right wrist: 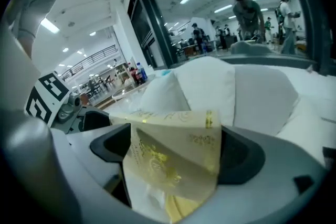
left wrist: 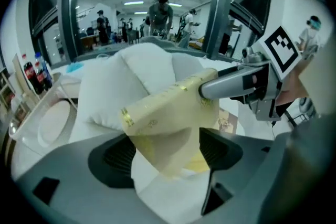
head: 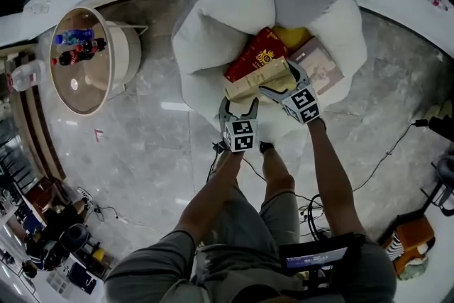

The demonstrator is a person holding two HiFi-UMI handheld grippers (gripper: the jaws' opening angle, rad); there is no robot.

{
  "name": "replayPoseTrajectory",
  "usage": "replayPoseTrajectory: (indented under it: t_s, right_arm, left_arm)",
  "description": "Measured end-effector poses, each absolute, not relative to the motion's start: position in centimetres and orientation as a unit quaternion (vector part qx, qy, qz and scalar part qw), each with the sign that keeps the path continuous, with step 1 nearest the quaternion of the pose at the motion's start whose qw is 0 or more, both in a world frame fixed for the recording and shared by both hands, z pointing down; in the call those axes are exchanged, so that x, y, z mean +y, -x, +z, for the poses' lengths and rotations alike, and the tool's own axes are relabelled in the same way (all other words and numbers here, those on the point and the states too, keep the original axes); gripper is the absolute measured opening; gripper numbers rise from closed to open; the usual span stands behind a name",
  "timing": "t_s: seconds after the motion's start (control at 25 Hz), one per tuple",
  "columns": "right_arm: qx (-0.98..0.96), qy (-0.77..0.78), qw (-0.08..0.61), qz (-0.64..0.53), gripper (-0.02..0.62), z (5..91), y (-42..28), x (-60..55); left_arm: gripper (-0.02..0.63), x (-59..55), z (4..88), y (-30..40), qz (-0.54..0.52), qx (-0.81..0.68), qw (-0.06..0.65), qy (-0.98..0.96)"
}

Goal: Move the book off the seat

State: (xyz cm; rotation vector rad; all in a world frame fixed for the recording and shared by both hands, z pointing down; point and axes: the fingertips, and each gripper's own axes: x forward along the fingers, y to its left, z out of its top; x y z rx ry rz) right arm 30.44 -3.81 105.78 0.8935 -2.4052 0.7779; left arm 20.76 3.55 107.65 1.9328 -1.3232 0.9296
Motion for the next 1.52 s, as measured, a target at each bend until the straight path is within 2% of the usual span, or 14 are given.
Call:
replayPoseTrajectory:
  t_s: [0.16, 0.4, 0.64, 1.0, 1.24, 1.52]
  right_arm:
    - [-0.855, -0.398, 0.183, 0.277, 0.480, 98.7, -31.8, -5.4]
    - [-0.839, -0.472, 0.120, 0.242, 0.480, 83.4, -32.0, -6.2]
    - [-0.840, -0.520, 0.072, 0.134, 0.479, 65.4, -32.4, -9.9]
    - [-0.824, -0.566, 0.029, 0.007, 0.479, 43.4, -32.7, -6.0]
    - [-0.810, -0.585, -0.019, -0.008, 0.479, 35.7, -34.4, -1.8]
    - [-0.804, -0.594, -0.017, -0.002, 0.479, 36.1, -35.6, -0.2]
  left_arm:
    - [0.371, -0.7, 100.4, -20.8, 0.334, -0.484, 0.249, -0.769]
    - [0.371, -4.8, 84.4, -20.4, 0.283, -0.470, 0.172, -0.818]
    - [0.371, -9.4, 66.6, -20.7, 0.197, -0.482, 0.090, -0.849]
    - [0.371, -7.0, 45.3, -20.8, 0.081, -0.455, 0.030, -0.886]
    - [0.370, -3.7, 36.2, -22.4, 0.029, -0.418, -0.022, -0.908]
    - [0.370, -2.0, 37.0, -23.6, 0.030, -0.426, -0.025, -0.904]
